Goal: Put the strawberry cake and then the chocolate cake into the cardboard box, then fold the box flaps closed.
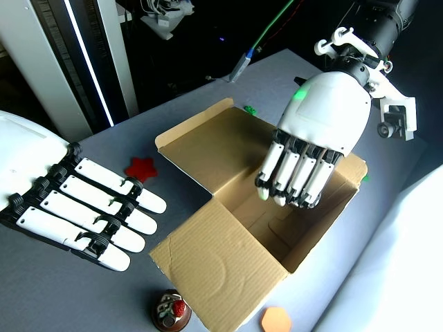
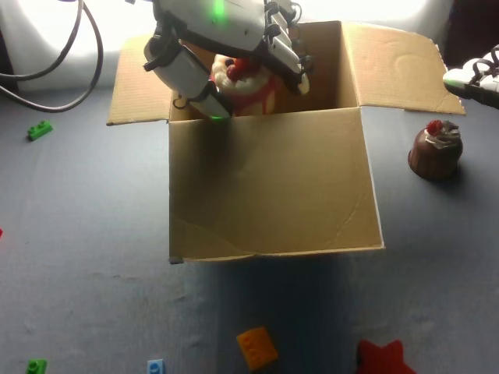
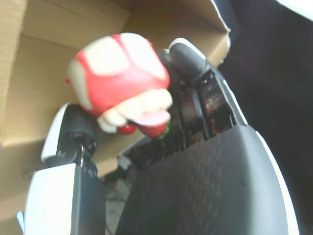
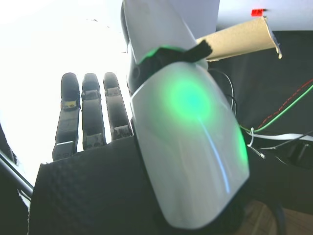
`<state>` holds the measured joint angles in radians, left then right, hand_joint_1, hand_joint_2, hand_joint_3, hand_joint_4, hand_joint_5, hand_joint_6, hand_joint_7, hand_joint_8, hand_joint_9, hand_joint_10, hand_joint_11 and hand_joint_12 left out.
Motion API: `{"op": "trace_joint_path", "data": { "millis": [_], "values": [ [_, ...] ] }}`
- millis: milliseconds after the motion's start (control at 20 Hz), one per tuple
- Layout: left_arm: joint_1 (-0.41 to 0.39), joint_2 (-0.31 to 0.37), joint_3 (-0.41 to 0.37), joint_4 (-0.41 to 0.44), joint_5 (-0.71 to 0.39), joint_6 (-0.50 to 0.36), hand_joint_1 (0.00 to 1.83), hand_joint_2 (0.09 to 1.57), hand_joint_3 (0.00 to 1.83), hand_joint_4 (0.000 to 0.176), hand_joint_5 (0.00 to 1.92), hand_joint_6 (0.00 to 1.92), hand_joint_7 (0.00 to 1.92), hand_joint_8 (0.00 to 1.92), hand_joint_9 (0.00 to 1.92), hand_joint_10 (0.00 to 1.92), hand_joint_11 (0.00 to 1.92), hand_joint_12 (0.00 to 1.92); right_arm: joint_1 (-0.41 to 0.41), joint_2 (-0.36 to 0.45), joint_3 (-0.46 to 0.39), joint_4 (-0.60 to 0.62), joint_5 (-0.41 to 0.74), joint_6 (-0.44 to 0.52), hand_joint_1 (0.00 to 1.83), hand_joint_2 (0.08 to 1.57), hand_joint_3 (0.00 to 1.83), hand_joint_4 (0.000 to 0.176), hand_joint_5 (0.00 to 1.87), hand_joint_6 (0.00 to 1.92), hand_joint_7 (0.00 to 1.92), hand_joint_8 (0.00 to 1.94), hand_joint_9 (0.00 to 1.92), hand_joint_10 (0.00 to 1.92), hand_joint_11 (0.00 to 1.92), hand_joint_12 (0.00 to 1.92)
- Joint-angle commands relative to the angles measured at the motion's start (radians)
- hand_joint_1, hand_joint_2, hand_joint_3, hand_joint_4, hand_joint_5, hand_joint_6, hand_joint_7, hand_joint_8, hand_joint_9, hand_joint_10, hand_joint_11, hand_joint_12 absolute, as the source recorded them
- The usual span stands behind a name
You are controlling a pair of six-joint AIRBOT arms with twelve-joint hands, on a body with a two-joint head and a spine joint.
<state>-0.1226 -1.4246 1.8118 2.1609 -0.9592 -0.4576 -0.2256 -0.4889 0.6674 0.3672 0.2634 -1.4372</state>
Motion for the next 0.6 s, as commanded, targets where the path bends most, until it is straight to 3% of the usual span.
{"op": "trace_joint_path", "data": {
  "millis": [0, 100, 150, 300, 550],
  "values": [
    [-0.01, 0.002, 0.006, -0.074, 0.007, -0.003, 0.24, 1.06, 0.0, 0.022, 0.21, 0.01, 0.29, 0.0, 0.35, 0.04, 0.0, 1.22, 0.008, 0.01, 0.01, 0.018, 0.11, -0.003, 1.13, 1.11, 0.01, 0.016, 0.0, 0.0, 0.02, 0.0, 0.08, 0.0, 0.0, 0.41],
    [-0.015, 0.001, 0.015, -0.07, 0.009, -0.002, 0.22, 1.06, 0.0, 0.024, 0.19, 0.0, 0.26, 0.0, 0.33, 0.02, 0.0, 1.19, 0.008, -0.003, 0.035, 0.077, 0.096, -0.003, 1.14, 1.1, 0.0, 0.017, 0.0, 0.0, 0.04, 0.01, 0.09, 0.0, 0.0, 0.4],
    [-0.019, 0.002, 0.02, -0.066, 0.009, -0.002, 0.21, 1.04, 0.0, 0.035, 0.15, 0.0, 0.2, 0.0, 0.28, 0.0, 0.0, 1.12, 0.008, -0.013, 0.053, 0.124, 0.074, -0.003, 1.15, 1.1, 0.0, 0.023, 0.0, 0.0, 0.03, 0.0, 0.09, 0.0, 0.0, 0.37],
    [-0.036, 0.004, 0.046, -0.058, 0.006, -0.001, 0.22, 1.04, 0.0, 0.046, 0.14, 0.0, 0.2, 0.0, 0.28, 0.01, 0.0, 1.13, 0.006, -0.058, 0.127, 0.25, 0.006, -0.002, 1.15, 1.1, 0.0, 0.018, 0.0, 0.0, 0.03, 0.0, 0.06, 0.01, 0.0, 0.27],
    [-0.074, 0.001, 0.103, -0.031, -0.017, 0.0, 0.25, 1.09, 0.01, 0.039, 0.18, 0.01, 0.26, 0.01, 0.33, 0.02, 0.0, 1.2, -0.038, -0.123, 0.202, 0.428, 0.067, -0.002, 1.15, 1.1, 0.0, 0.027, 0.01, 0.0, 0.05, 0.01, 0.09, 0.02, 0.0, 0.39]
  ]
}}
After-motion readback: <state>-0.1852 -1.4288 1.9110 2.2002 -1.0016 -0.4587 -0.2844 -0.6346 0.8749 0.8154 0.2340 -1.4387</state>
